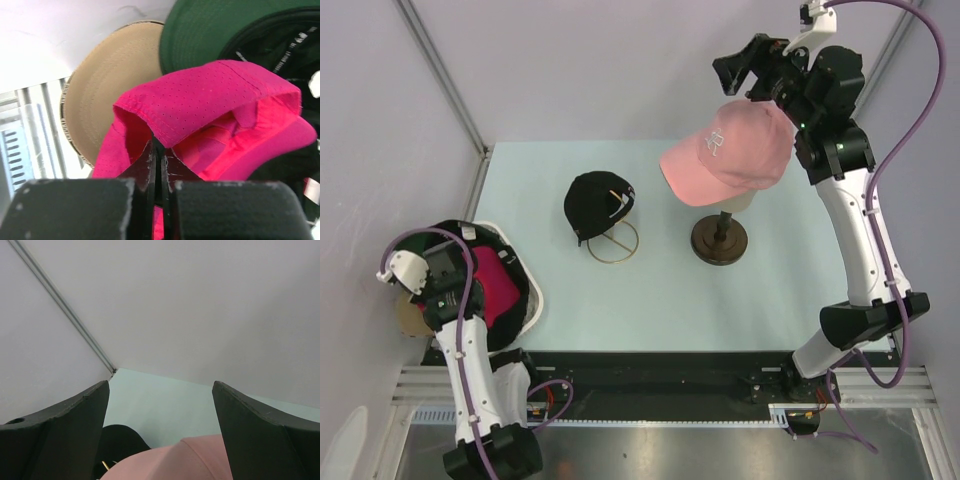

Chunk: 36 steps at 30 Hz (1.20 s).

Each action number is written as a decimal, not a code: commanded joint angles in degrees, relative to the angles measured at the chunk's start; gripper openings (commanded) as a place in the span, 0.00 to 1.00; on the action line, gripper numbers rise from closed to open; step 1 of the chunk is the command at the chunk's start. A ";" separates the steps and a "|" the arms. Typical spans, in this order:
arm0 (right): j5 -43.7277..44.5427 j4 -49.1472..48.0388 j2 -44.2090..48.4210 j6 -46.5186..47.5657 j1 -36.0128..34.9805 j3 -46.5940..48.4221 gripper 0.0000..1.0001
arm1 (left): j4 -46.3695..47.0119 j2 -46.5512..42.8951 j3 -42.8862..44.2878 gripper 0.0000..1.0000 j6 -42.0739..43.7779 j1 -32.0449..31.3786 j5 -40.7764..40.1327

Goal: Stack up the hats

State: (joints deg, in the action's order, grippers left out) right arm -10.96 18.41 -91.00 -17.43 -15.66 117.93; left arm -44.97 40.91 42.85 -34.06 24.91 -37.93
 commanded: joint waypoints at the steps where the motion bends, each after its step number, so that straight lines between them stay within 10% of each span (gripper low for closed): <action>1: 1.64 0.91 -0.14 3.53 -2.00 4.85 0.89 | 1.29 -1.53 3.55 0.00 1.37 -0.82 2.69; 23: 3.06 3.47 -3.13 9.61 -27.48 11.45 0.89 | -2.49 -0.57 39.14 0.00 14.90 -8.99 32.70; 36: -6.09 -0.39 -2.60 8.12 -36.98 8.37 0.89 | 2.69 6.20 53.90 0.00 4.56 -10.05 57.43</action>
State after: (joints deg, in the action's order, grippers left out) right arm -14.68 21.32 -94.39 -9.34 -50.13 125.45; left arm -46.72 45.17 92.23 -23.75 15.16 9.76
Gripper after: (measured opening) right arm 0.888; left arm 0.026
